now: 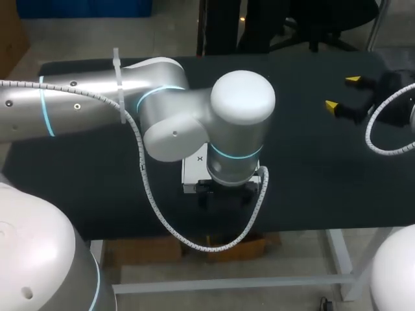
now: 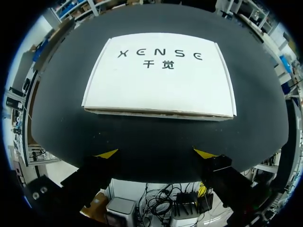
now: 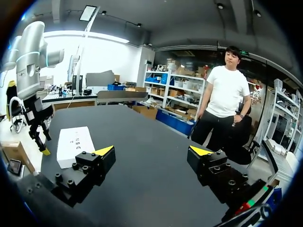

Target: Assemble the packaging by folding the flat box into shape, placing the metal phone stand inside, and closing the box properly

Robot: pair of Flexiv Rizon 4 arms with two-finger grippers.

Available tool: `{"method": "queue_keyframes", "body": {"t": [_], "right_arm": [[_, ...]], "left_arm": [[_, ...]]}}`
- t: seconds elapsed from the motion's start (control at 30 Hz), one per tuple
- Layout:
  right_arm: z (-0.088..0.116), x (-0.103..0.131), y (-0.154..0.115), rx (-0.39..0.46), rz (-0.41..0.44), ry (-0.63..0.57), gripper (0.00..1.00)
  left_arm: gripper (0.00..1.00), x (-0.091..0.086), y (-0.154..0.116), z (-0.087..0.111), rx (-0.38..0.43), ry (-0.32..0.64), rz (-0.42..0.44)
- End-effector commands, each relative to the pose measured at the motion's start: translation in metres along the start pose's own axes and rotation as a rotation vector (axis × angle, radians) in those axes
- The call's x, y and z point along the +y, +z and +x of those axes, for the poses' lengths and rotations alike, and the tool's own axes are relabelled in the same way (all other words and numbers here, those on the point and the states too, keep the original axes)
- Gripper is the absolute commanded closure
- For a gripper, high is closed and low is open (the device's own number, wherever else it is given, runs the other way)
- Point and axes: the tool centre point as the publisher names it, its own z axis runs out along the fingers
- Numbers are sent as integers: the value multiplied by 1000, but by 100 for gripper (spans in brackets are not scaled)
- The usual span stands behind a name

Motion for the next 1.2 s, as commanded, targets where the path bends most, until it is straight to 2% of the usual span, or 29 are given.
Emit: {"method": "queue_keyframes", "body": {"t": [0.03, 0.3, 1.2], "right_arm": [[-8, 1, 6, 28, 3, -4, 0], [-12, 0, 12, 60, 0, -14, 0], [-13, 0, 12, 61, 0, -13, 0]], "left_arm": [[0, -1, 2, 7, -49, -21, 2], [0, -12, 7, 7, -39, -40, -23], [0, -66, 17, 1, 5, -91, -48]]}}
